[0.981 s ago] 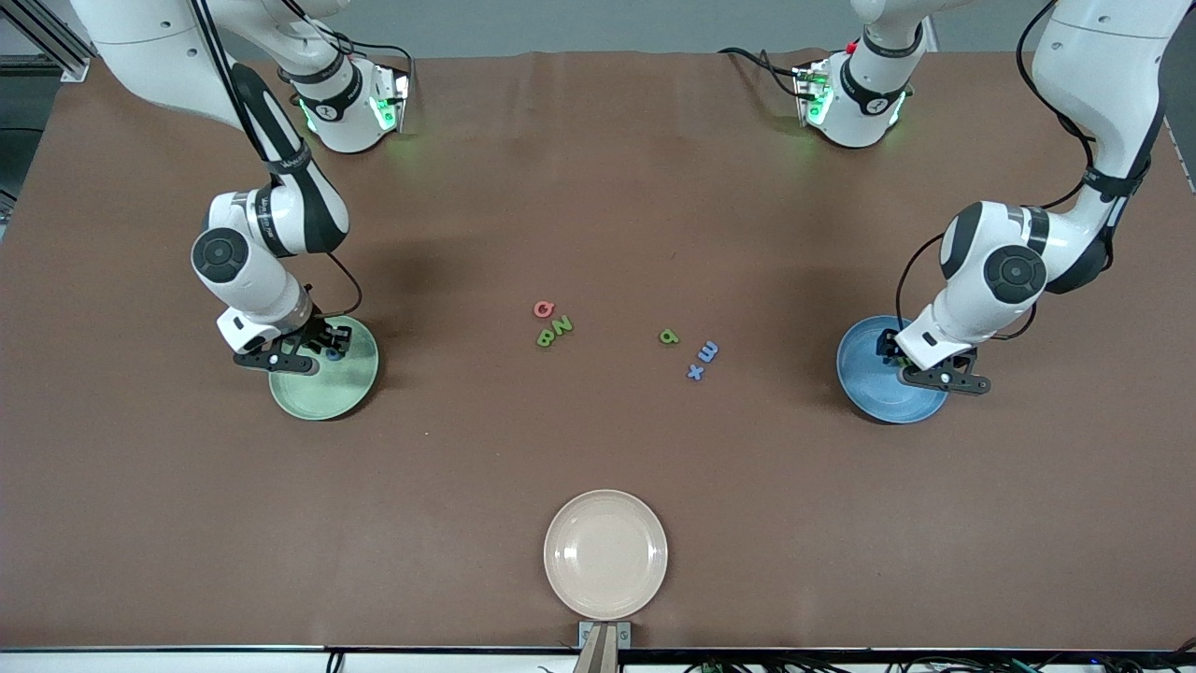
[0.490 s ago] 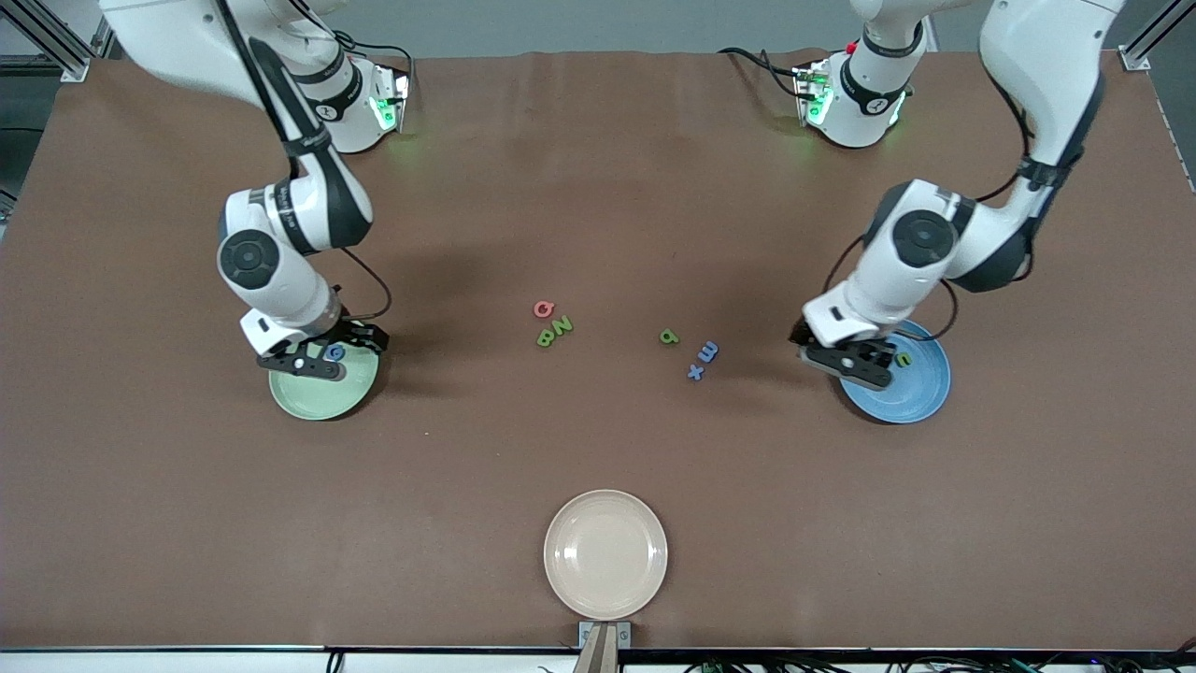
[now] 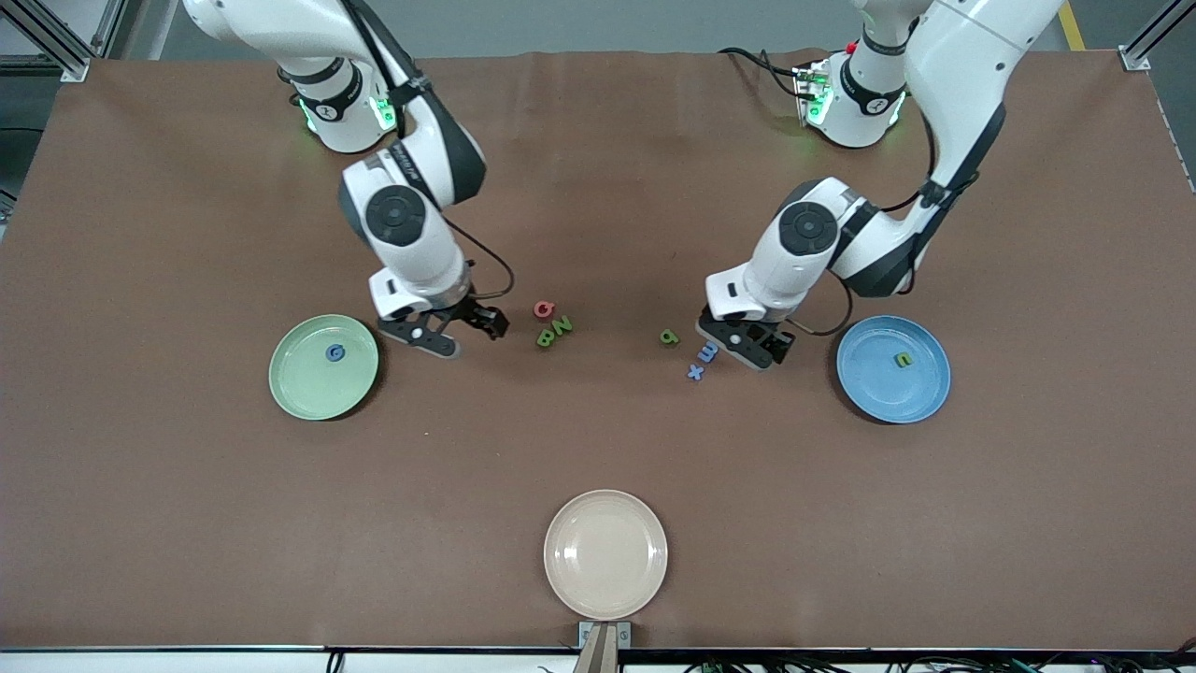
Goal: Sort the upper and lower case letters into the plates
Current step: 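Grasp the blue m with the left gripper while the right grasps green B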
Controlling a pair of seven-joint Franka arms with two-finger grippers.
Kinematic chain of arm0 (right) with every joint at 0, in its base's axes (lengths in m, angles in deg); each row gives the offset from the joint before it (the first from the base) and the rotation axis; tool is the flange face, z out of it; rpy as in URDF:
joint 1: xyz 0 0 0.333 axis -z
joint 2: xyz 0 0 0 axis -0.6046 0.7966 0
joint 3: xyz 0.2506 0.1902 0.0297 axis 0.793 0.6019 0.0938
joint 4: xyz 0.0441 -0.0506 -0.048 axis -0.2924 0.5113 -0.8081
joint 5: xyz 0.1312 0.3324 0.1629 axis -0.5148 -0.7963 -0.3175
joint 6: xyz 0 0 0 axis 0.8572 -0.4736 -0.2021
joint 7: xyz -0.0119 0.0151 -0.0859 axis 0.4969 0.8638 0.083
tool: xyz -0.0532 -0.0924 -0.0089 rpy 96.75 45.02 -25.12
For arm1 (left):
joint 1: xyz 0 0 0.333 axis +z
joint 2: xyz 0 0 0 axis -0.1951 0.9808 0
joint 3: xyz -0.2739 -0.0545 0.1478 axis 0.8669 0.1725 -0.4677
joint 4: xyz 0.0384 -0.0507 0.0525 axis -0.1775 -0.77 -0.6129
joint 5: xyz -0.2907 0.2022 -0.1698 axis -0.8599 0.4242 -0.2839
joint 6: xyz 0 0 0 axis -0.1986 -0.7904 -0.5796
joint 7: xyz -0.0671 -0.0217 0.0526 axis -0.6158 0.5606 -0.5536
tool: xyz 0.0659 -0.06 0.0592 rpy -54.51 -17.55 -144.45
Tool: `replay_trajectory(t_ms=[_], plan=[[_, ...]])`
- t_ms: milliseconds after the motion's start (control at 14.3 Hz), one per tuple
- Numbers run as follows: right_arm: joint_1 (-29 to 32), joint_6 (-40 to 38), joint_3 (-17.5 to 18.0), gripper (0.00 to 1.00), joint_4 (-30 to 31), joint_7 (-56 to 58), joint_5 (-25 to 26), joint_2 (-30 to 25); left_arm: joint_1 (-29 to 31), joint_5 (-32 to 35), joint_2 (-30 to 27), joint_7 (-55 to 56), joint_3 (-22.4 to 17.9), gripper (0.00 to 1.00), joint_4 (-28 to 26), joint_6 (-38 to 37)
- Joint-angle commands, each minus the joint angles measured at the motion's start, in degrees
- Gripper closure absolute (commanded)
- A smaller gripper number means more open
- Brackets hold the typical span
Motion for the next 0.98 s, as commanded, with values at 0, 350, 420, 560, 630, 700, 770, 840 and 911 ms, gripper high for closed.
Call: replay_trajectory(t_ms=[0, 350, 420, 560, 630, 700, 770, 840, 911], plan=[[-2.89, -0.16, -0.56, 0.0, -6.61, -6.71, -0.55, 6.57, -0.9, 1.05, 4.53, 1.48, -0.21, 0.0, 3.83, -0.69], [-5.28, 3.7, -0.57, 0.01, -8.56, -9.54, -0.38, 11.23, -1.51, 3.85, 7.96, 5.0, -0.3, 0.0, 5.76, -0.61], [-5.36, 5.02, -0.57, 0.05, -8.74, -9.54, -0.11, 12.2, -1.69, 4.56, 8.75, 6.05, -0.3, 0.0, 6.38, -0.61], [-6.24, 7.13, -0.57, 0.19, -9.44, -9.54, -0.11, 14.13, -2.65, 5.35, 9.55, 6.67, -0.48, 0.05, 7.26, -0.61], [-6.76, 8.01, -0.57, 0.27, -9.53, -9.54, -0.29, 14.92, -2.92, 5.44, 9.81, 6.67, -0.57, 0.08, 7.27, -0.61], [-7.03, 8.8, -0.57, 0.33, -9.53, -9.62, -0.55, 15.54, -3.01, 5.44, 9.9, 6.67, -0.57, 0.13, 7.18, -0.69], [-7.47, 9.42, -0.57, 0.37, -9.44, -9.97, -0.55, 15.98, -3.01, 5.88, 9.99, 6.76, -0.65, 0.2, 7.18, -0.69], [-7.91, 9.77, -0.57, 0.38, -9.44, -11.37, -0.46, 16.25, -3.01, 6.06, 10.25, 6.76, -0.65, 0.25, 7.18, -0.69], [-8.61, 9.95, -0.57, 0.38, -9.44, -11.9, -0.46, 16.6, -3.01, 6.14, 10.34, 7.11, -0.65, 0.29, 7.18, -0.69]])
